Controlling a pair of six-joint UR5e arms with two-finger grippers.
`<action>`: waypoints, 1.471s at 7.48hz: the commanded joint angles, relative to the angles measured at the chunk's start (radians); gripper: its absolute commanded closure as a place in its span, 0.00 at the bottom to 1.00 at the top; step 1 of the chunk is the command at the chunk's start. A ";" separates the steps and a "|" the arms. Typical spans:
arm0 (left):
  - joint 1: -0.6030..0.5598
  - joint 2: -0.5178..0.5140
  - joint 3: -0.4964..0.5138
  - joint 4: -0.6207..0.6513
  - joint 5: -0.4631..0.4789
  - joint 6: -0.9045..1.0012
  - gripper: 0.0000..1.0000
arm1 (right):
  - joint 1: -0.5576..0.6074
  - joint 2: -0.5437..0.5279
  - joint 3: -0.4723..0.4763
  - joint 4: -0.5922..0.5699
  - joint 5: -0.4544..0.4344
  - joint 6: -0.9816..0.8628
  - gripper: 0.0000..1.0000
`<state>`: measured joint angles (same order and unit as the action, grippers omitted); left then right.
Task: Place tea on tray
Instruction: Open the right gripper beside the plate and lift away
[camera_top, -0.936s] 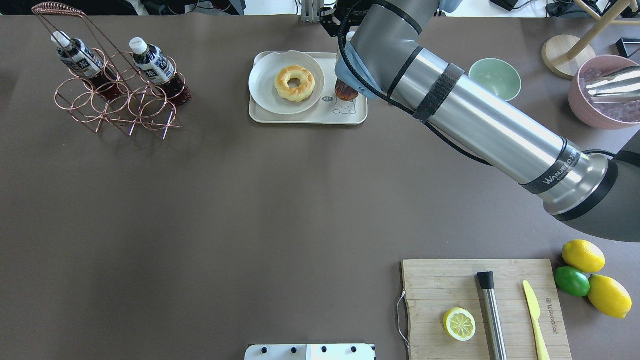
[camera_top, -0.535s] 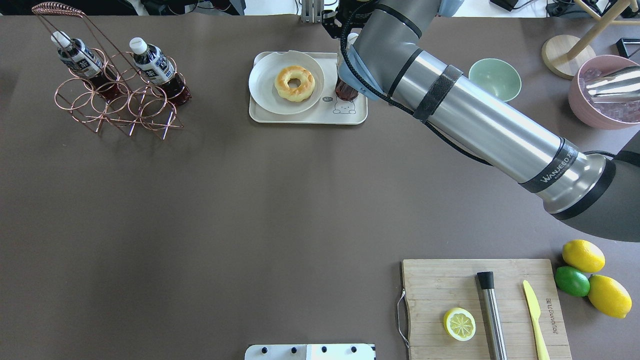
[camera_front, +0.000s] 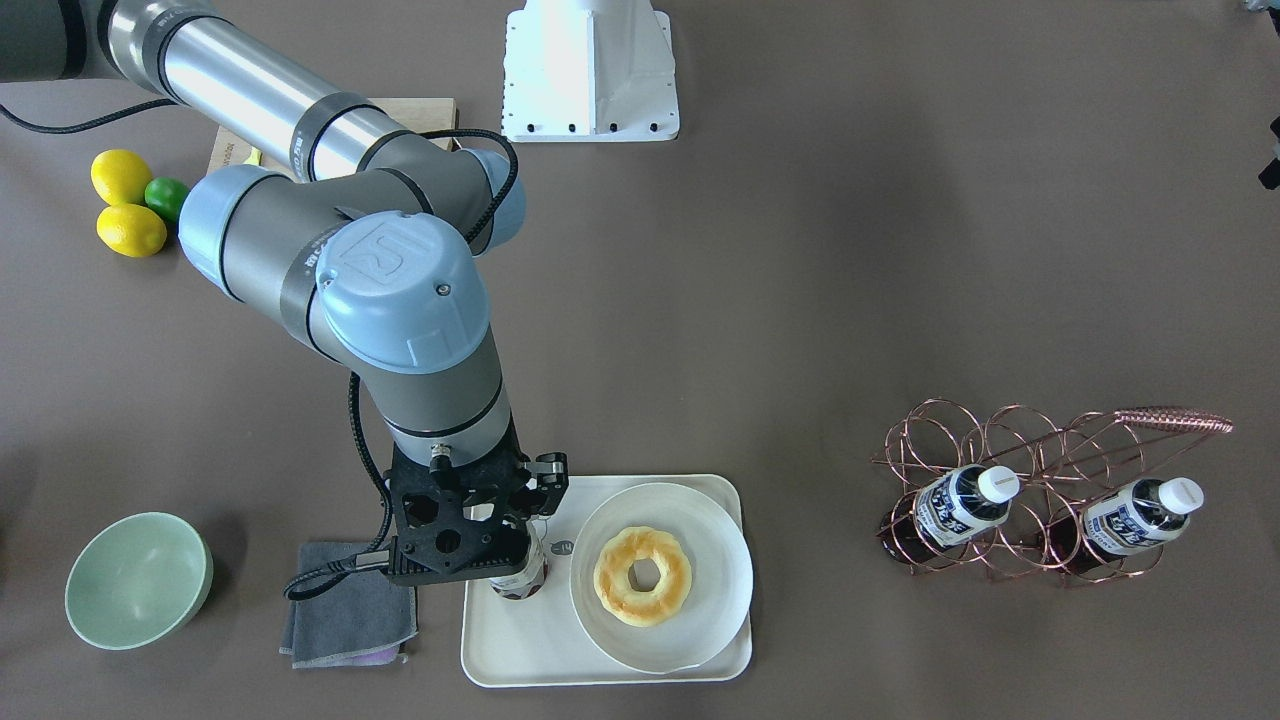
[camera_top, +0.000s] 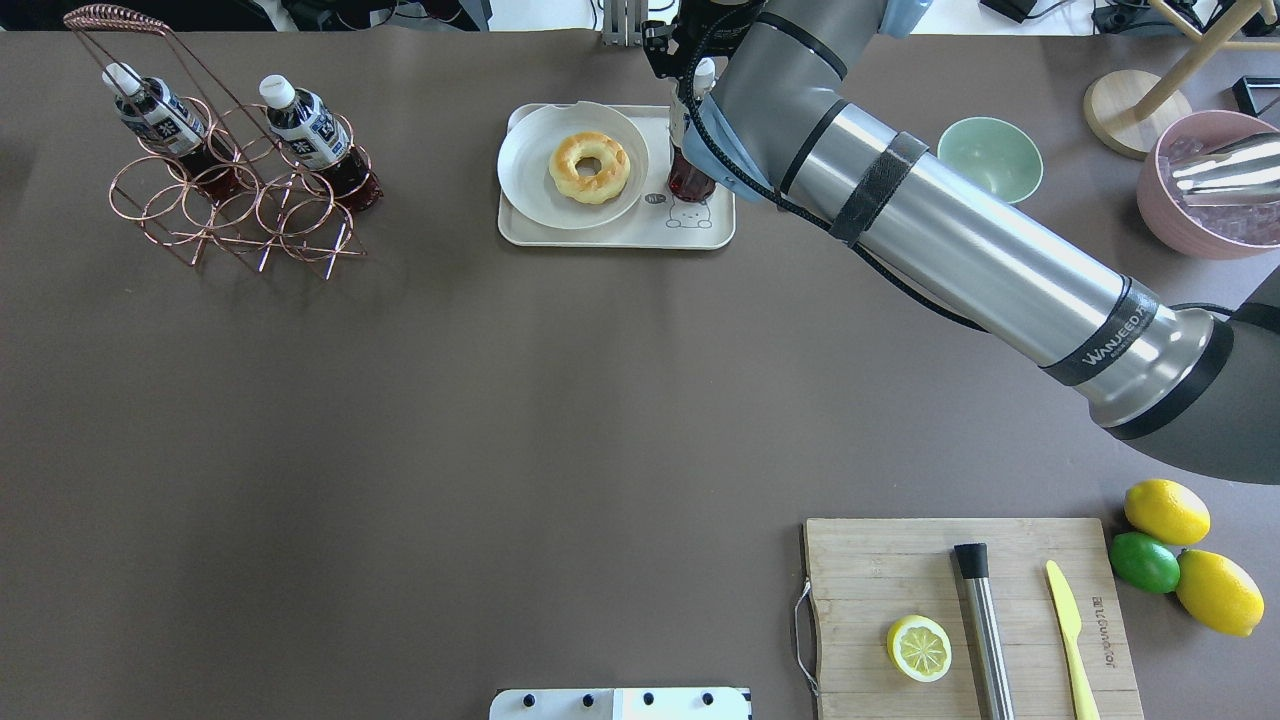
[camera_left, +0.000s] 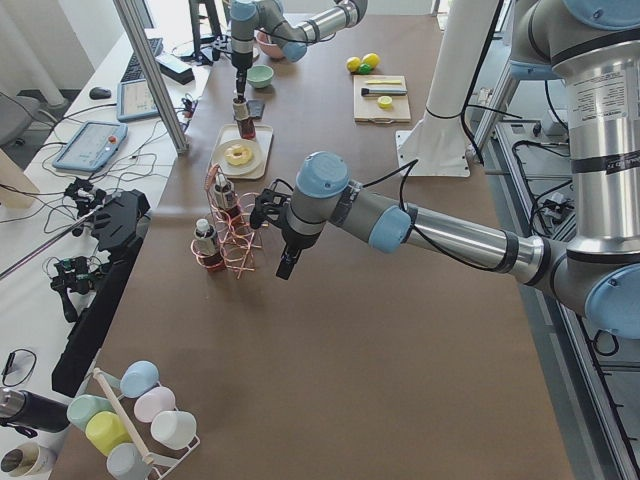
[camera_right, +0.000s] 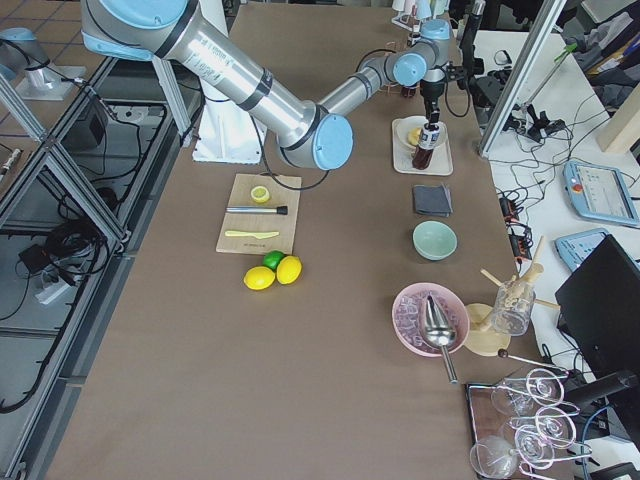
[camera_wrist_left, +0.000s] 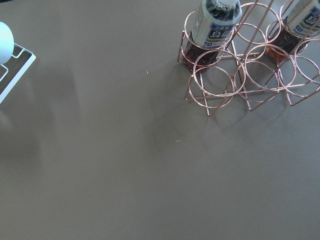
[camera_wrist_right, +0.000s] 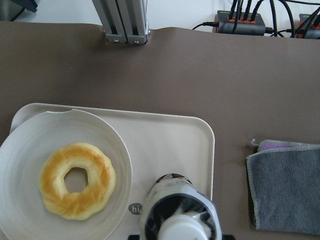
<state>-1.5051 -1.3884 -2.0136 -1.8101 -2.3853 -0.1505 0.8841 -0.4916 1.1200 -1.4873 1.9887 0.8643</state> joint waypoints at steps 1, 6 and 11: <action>-0.001 0.002 -0.002 0.000 0.000 -0.003 0.02 | 0.060 -0.019 0.071 -0.025 0.121 -0.010 0.00; -0.043 0.023 0.015 0.023 -0.005 -0.004 0.03 | 0.324 -0.627 0.784 -0.455 0.260 -0.400 0.00; -0.043 0.012 0.015 0.140 -0.034 -0.001 0.03 | 0.637 -1.071 0.773 -0.461 0.334 -1.055 0.00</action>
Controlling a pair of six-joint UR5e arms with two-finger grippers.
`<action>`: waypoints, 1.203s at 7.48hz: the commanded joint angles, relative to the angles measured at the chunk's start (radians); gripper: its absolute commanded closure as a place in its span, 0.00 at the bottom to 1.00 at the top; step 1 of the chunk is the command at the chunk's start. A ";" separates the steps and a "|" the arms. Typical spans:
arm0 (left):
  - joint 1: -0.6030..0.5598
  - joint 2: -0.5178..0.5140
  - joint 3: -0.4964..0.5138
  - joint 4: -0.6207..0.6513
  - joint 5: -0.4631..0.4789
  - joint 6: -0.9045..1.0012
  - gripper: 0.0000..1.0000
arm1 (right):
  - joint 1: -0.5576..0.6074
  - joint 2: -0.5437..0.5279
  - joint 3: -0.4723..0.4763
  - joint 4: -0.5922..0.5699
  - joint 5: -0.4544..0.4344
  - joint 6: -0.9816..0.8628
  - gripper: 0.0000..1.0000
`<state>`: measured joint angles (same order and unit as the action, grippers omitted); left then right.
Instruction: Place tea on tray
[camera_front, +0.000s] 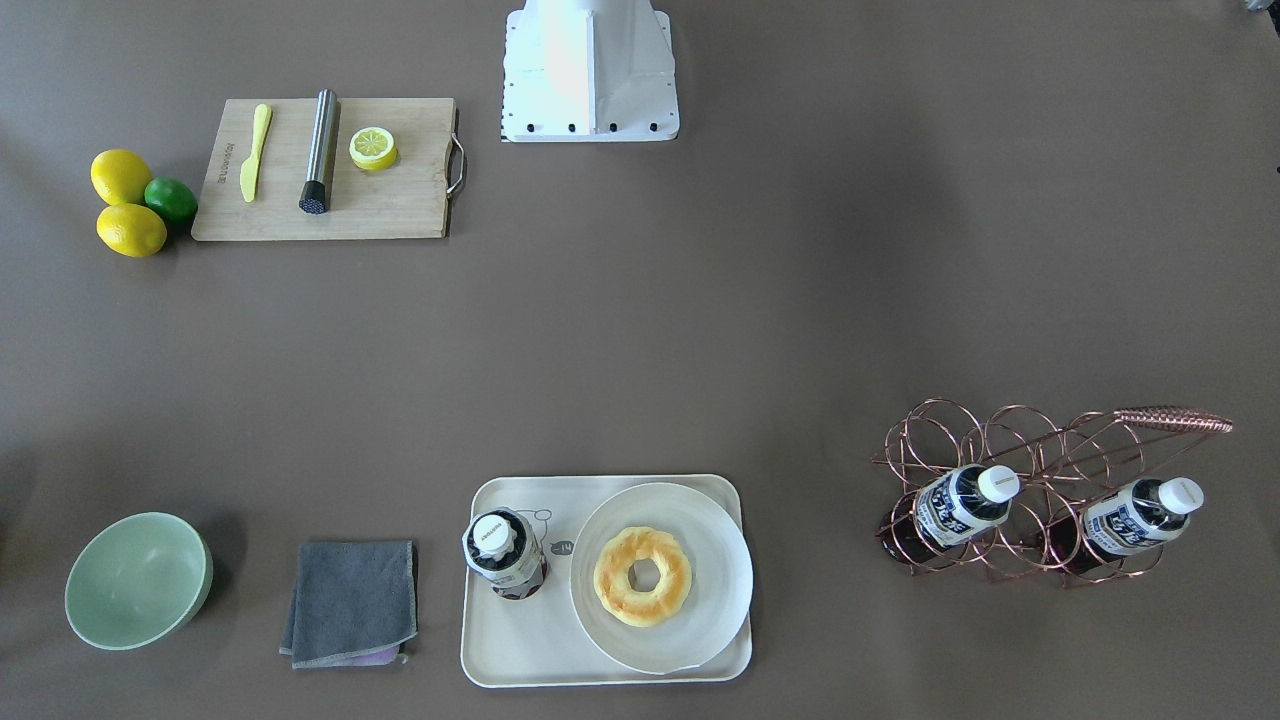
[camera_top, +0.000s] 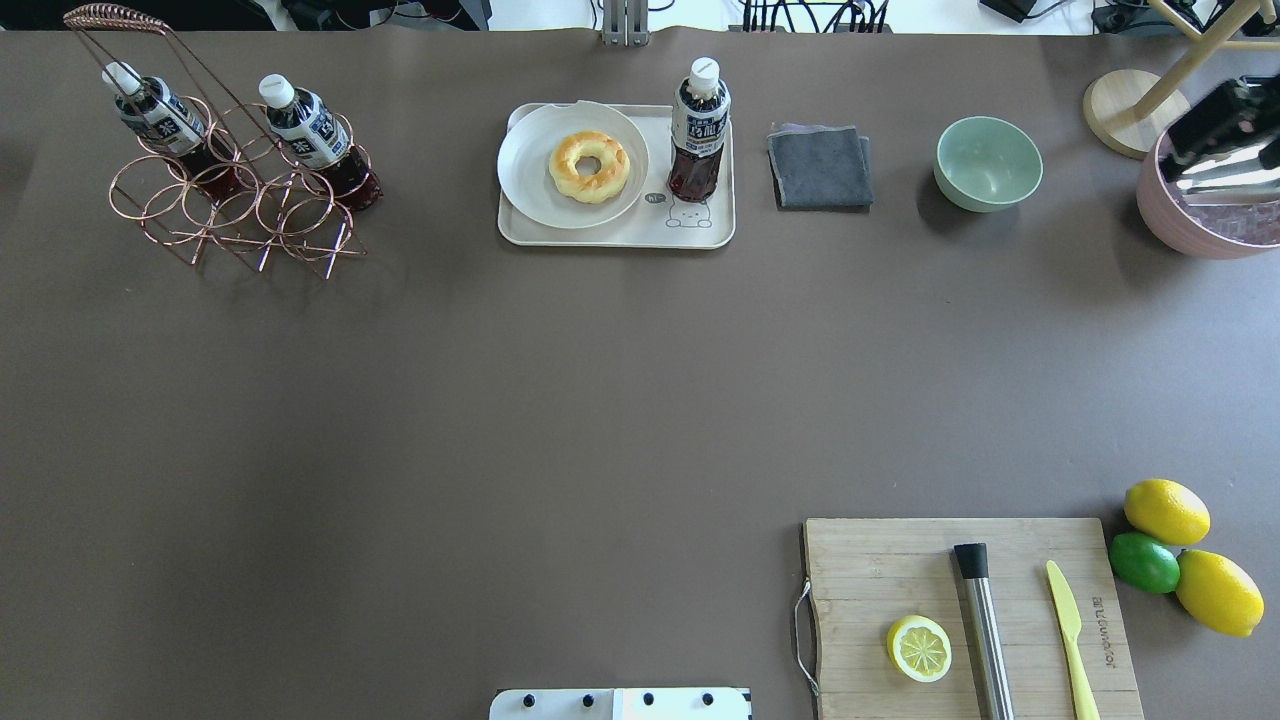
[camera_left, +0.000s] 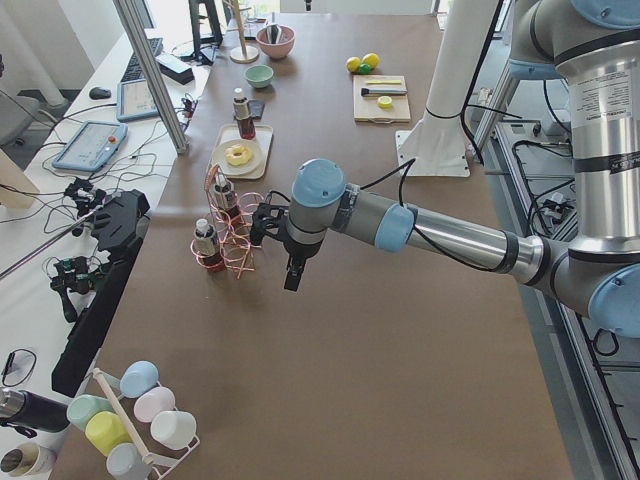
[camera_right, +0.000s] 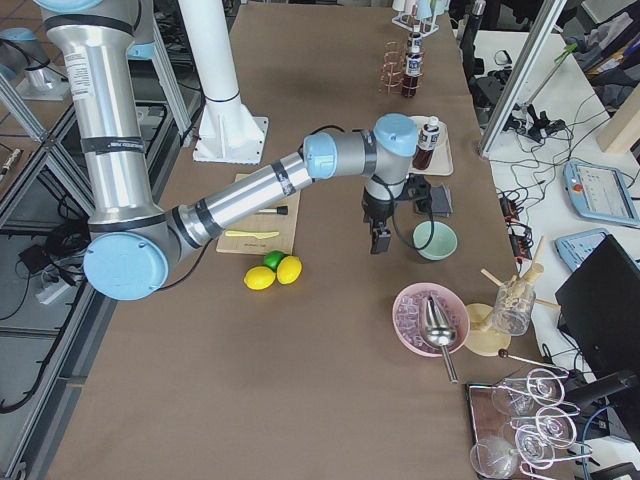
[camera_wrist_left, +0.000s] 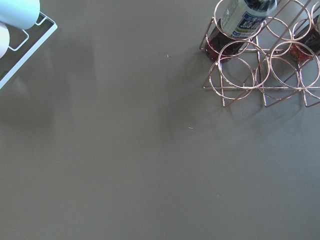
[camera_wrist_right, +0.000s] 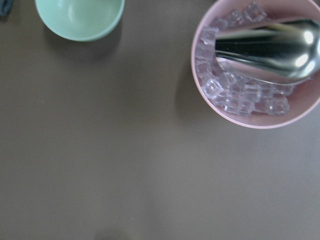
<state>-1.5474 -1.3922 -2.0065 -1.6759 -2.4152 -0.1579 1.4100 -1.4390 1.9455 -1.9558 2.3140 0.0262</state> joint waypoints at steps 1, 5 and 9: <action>0.000 0.048 0.003 0.002 -0.005 0.008 0.03 | 0.174 -0.174 -0.059 0.008 -0.001 -0.289 0.00; -0.002 0.062 -0.003 -0.022 0.004 0.011 0.02 | 0.264 -0.254 -0.062 0.009 0.010 -0.393 0.00; -0.016 0.097 0.018 -0.163 0.007 0.012 0.02 | 0.262 -0.247 -0.062 0.008 0.008 -0.379 0.00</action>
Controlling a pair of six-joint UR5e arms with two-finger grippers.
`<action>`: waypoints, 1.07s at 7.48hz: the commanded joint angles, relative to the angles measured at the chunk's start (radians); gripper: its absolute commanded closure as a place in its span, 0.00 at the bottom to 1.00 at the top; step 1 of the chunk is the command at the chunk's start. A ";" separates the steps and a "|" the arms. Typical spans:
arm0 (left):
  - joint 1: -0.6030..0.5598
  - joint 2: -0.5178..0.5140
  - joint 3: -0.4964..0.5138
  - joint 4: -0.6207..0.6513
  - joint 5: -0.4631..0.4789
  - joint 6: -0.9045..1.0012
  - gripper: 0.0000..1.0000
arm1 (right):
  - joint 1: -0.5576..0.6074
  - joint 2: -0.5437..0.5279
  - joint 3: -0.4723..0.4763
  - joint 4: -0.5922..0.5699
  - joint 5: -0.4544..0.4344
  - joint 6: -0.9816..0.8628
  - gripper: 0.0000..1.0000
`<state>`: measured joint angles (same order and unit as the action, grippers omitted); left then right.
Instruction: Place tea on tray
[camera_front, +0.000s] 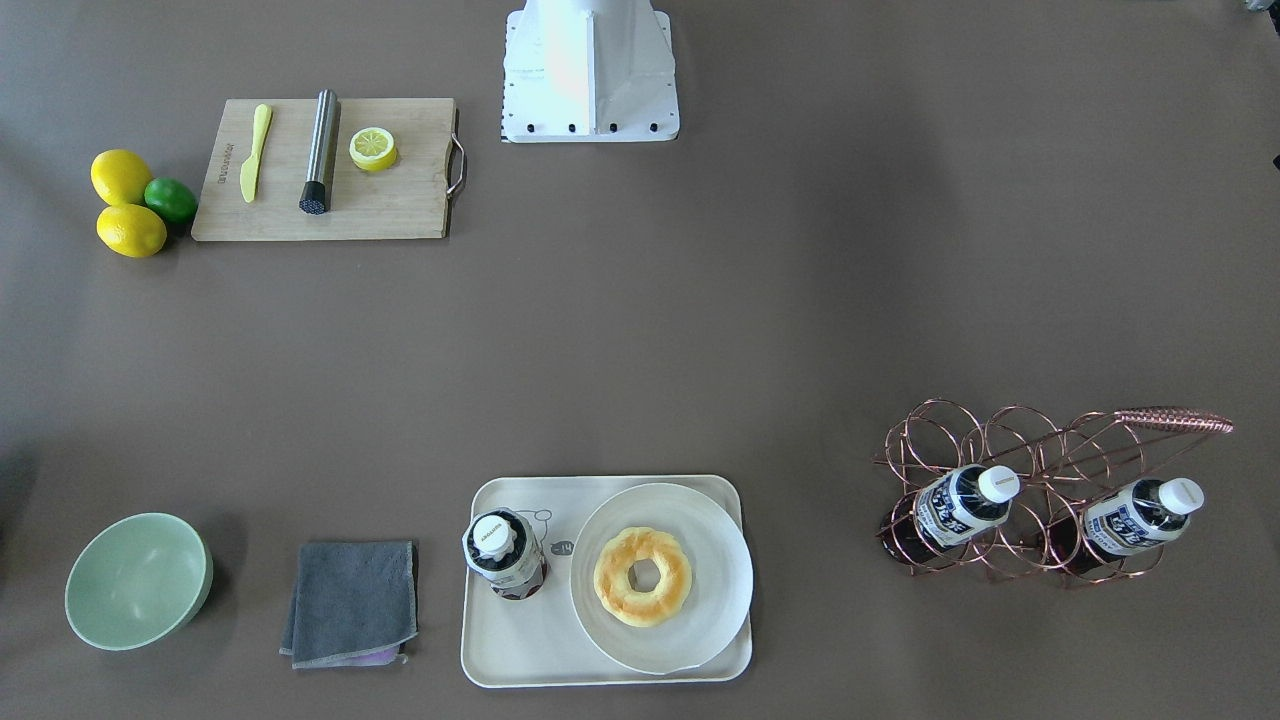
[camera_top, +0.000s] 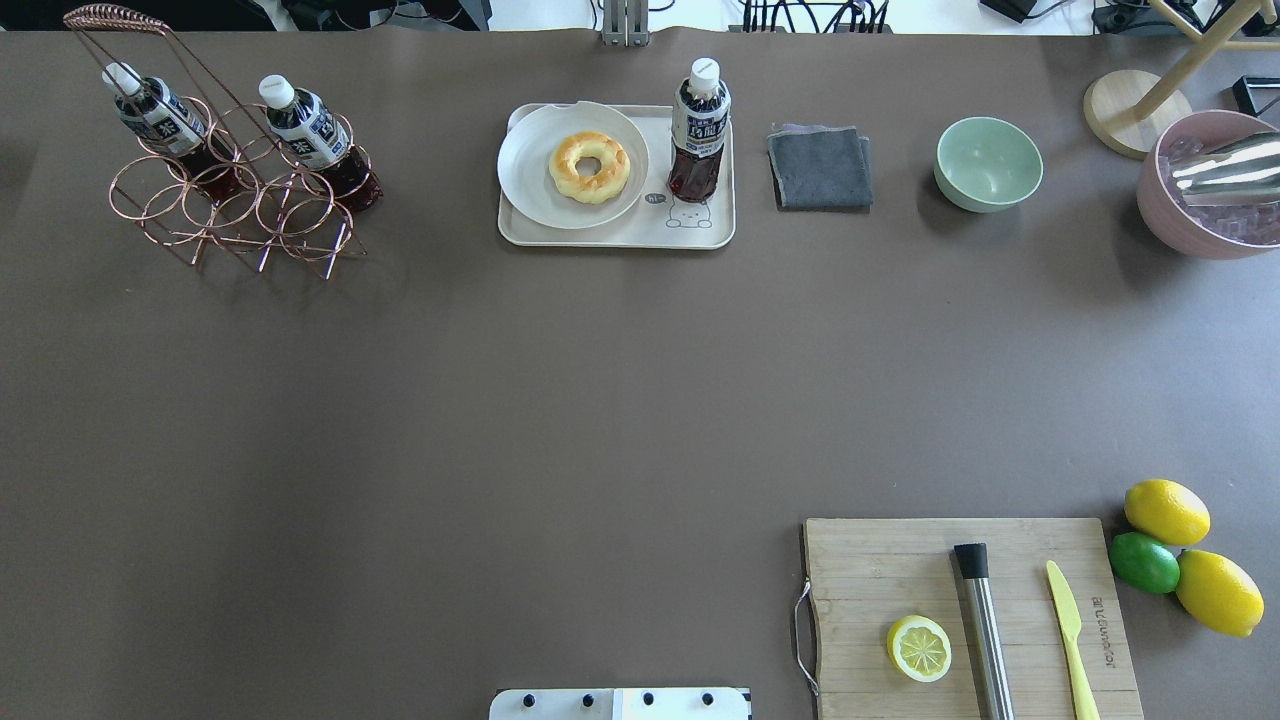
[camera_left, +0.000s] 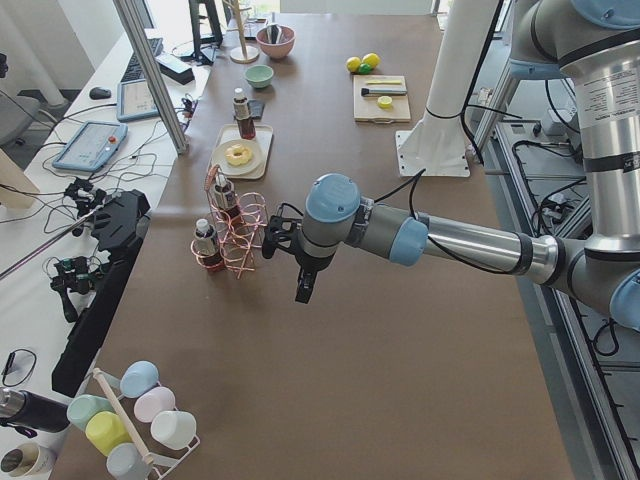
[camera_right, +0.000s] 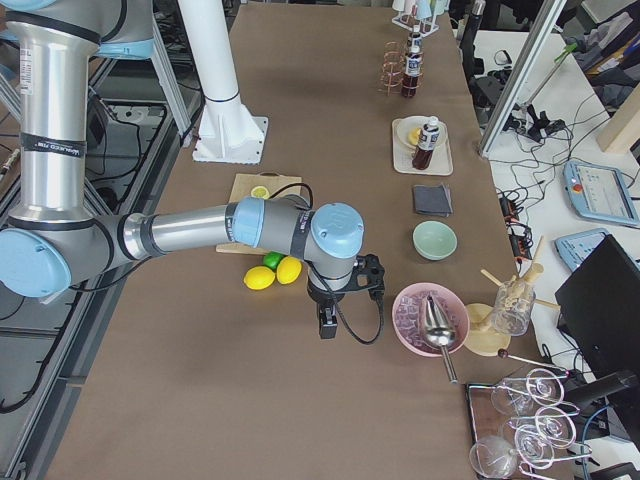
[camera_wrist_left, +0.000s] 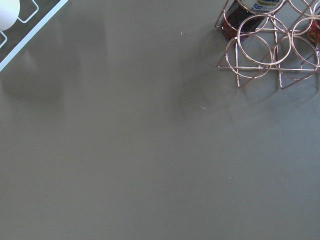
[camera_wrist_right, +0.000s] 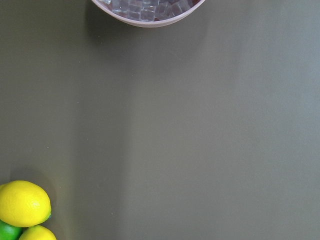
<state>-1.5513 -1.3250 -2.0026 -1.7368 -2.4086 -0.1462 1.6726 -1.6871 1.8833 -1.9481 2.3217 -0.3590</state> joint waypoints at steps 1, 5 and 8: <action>-0.013 0.058 0.027 -0.168 0.000 0.000 0.02 | -0.001 0.003 0.000 0.000 -0.001 0.006 0.00; -0.013 0.043 0.047 -0.175 0.002 -0.009 0.02 | -0.001 0.007 0.002 0.000 -0.001 0.009 0.00; -0.012 0.040 0.047 -0.172 0.002 -0.012 0.02 | -0.001 0.010 0.000 0.000 -0.001 0.009 0.00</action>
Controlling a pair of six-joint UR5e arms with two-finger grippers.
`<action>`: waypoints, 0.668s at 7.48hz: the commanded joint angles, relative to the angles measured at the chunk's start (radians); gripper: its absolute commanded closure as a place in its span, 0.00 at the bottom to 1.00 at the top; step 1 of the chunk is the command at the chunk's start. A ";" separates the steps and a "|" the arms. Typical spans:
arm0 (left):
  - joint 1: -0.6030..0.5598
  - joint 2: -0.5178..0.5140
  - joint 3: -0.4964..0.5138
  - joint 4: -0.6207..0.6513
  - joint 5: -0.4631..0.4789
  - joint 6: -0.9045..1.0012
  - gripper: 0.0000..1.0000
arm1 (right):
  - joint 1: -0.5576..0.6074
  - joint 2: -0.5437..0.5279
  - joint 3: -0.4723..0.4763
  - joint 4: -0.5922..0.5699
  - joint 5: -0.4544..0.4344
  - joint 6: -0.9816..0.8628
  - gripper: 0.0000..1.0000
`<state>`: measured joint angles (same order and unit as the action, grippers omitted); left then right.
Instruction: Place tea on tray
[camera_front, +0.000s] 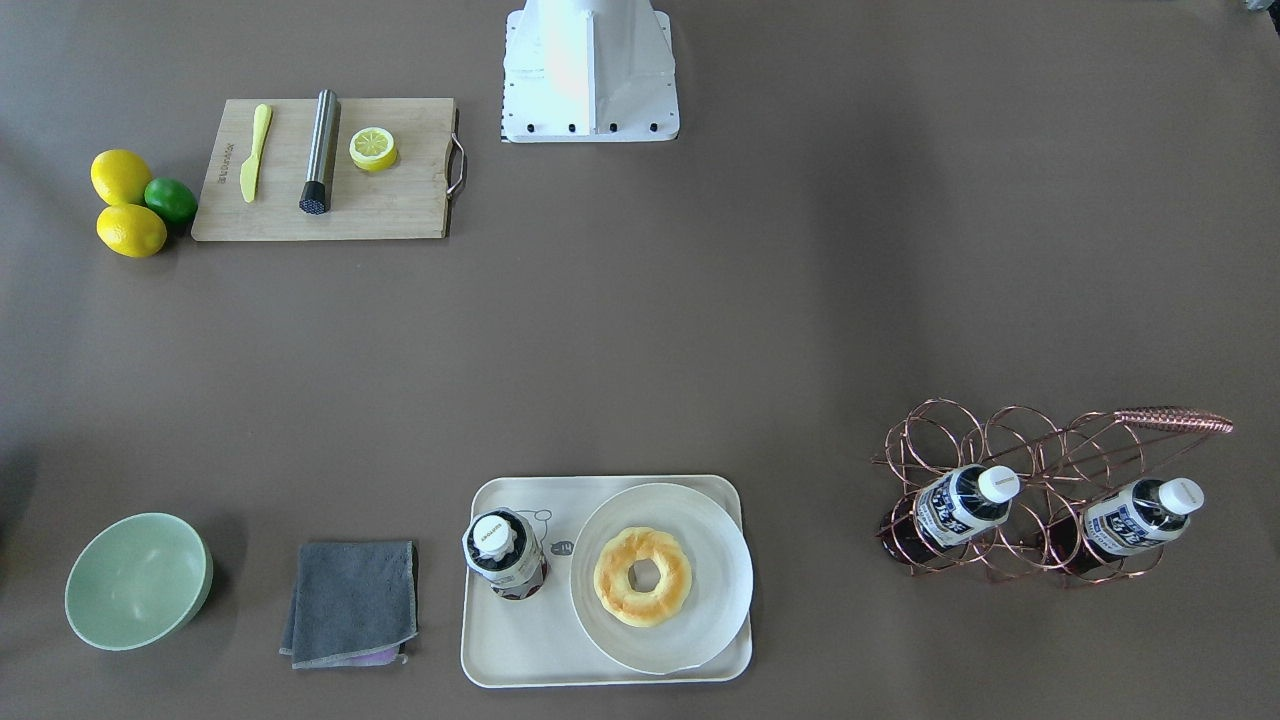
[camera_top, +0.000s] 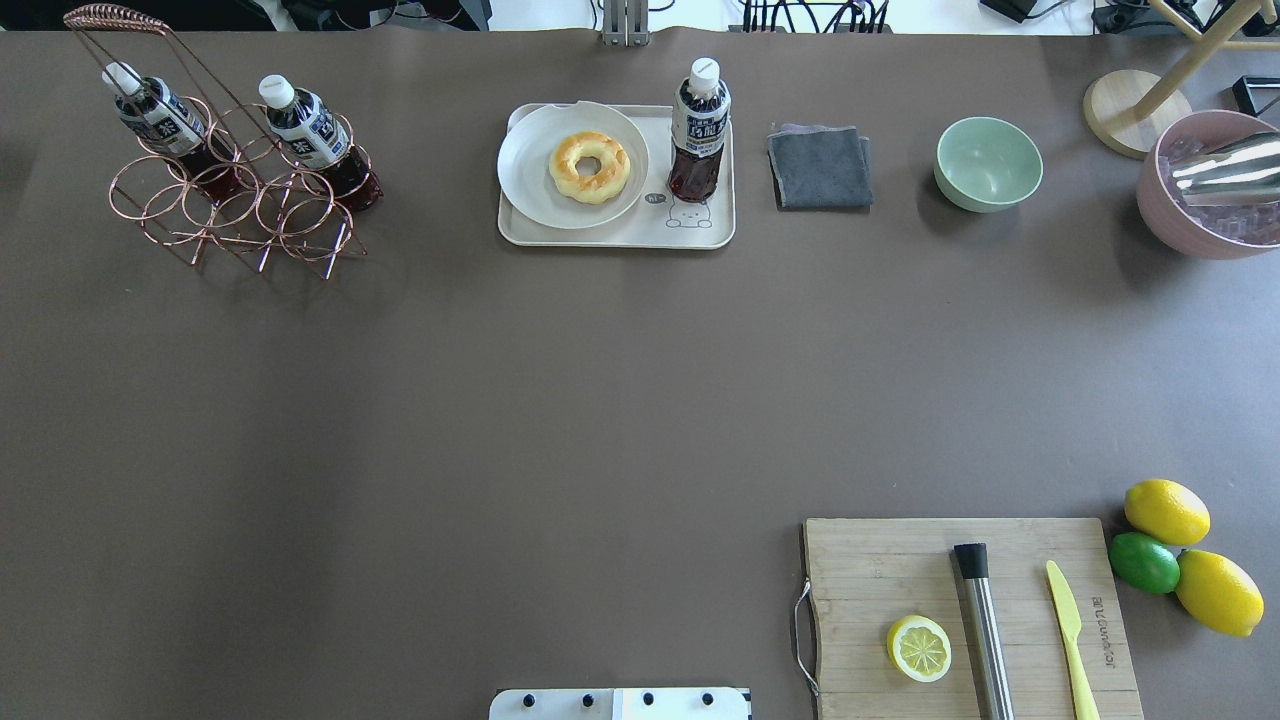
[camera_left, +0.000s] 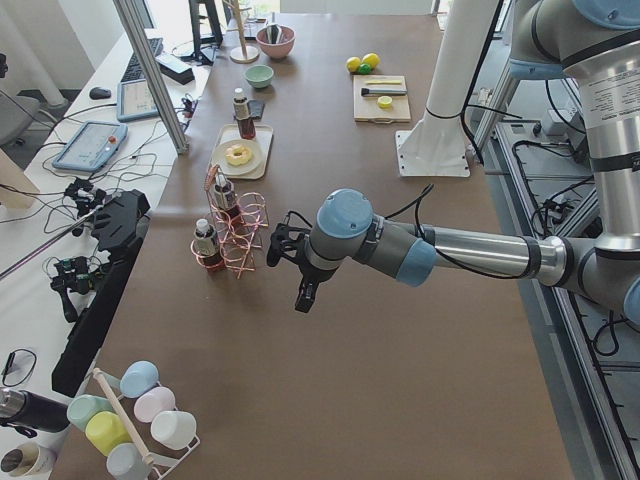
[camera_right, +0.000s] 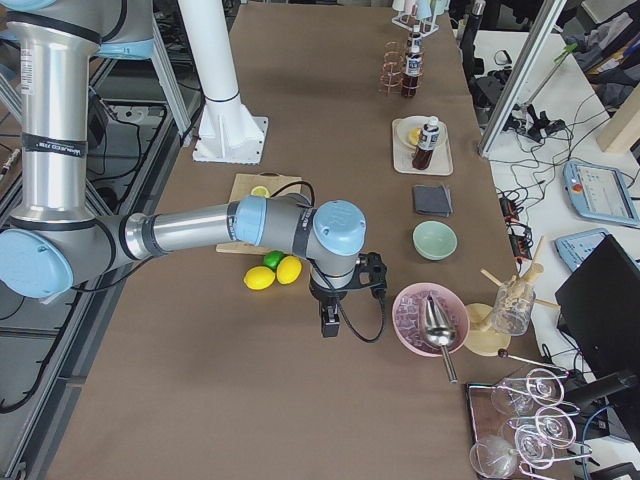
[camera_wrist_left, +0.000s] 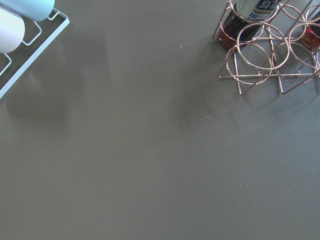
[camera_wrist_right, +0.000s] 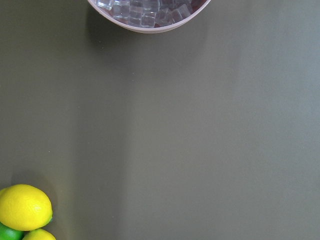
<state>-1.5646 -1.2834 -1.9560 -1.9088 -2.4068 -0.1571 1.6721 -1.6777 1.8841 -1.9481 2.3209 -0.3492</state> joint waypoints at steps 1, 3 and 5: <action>0.002 -0.004 0.003 0.002 0.000 -0.001 0.02 | 0.000 0.000 0.000 0.000 -0.002 -0.001 0.00; 0.000 -0.001 0.003 0.042 0.003 -0.001 0.02 | 0.000 0.000 0.000 0.000 -0.002 -0.001 0.00; 0.000 -0.002 0.005 0.111 0.008 -0.001 0.02 | 0.000 -0.003 0.001 0.000 0.000 -0.002 0.00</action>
<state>-1.5645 -1.2846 -1.9528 -1.8524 -2.4018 -0.1580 1.6721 -1.6782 1.8838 -1.9481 2.3201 -0.3498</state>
